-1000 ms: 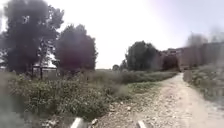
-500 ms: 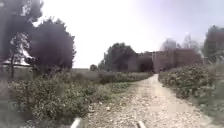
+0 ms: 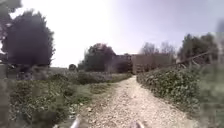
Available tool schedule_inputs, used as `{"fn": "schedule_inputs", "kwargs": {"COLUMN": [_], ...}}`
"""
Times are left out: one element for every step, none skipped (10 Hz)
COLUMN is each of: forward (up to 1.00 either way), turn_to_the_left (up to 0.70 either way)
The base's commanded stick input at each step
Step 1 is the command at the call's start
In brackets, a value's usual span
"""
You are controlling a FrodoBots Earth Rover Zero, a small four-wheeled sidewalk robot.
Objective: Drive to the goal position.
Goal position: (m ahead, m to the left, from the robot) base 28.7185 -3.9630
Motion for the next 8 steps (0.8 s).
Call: {"fn": "schedule_inputs", "kwargs": {"forward": [0.85, 0.85, 0.85, 0.85, 0.85, 0.85, 0.85, 0.85], "turn_to_the_left": [0.0, 0.0, 0.0, 0.0, 0.0, 0.0, 0.0, 0.0]}}
